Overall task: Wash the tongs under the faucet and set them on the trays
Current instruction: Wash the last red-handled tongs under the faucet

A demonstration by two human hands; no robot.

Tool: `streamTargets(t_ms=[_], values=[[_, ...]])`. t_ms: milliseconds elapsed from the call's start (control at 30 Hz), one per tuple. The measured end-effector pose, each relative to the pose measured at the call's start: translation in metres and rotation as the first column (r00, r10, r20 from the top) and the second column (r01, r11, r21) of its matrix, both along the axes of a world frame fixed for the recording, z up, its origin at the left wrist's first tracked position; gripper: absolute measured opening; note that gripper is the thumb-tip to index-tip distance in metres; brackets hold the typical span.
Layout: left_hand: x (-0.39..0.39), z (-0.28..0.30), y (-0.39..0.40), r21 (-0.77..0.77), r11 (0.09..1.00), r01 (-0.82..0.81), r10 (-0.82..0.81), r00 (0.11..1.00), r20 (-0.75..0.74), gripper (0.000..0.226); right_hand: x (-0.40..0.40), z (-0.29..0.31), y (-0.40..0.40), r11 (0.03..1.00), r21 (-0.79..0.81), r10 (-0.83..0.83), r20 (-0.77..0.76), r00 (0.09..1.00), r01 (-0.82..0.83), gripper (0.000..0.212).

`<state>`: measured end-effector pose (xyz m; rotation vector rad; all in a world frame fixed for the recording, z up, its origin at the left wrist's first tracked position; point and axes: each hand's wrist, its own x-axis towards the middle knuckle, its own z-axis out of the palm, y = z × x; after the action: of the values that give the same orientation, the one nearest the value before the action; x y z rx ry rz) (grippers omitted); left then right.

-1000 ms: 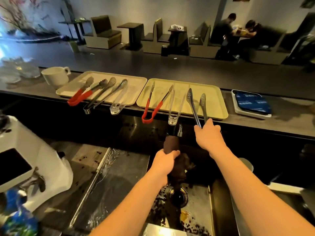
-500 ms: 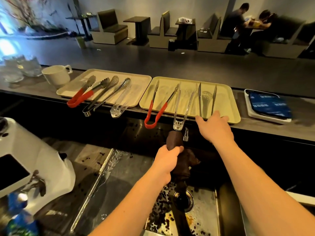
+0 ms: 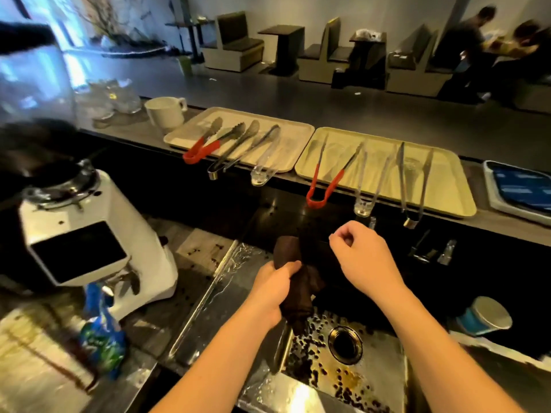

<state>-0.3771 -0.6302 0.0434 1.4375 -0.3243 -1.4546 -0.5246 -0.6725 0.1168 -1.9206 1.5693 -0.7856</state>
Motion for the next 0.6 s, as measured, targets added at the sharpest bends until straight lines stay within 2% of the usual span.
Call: streamTargets(t_ms=[167,300,400,533,600], values=[[0.070,-0.024,0.071,0.098,0.980,-0.173,0.173,0.985,0.016,0.026,0.085,-0.034,0.039,0.964,0.106,0.249,-0.040,0.968,-0.244,0.013],[0.130,-0.039,0.136,0.076,0.942,-0.326,0.322,0.945,0.058,0.014,0.167,-0.055,0.079,0.900,0.191,0.416,-0.104,0.903,-0.393,0.015],[0.179,-0.049,0.191,0.074,0.887,-0.456,0.451,0.890,0.069,0.009,0.227,-0.068,0.117,0.837,0.240,0.524,-0.095,0.847,-0.491,0.016],[0.236,-0.062,0.258,0.113,0.804,-0.584,0.562,0.808,0.177,0.029,0.293,-0.081,0.169,0.768,0.247,0.622,-0.072,0.780,-0.590,0.017],[0.263,-0.069,0.288,0.135,0.764,-0.631,0.606,0.774,0.185,0.028,0.324,-0.088,0.193,0.741,0.270,0.652,-0.071,0.755,-0.614,0.016]])
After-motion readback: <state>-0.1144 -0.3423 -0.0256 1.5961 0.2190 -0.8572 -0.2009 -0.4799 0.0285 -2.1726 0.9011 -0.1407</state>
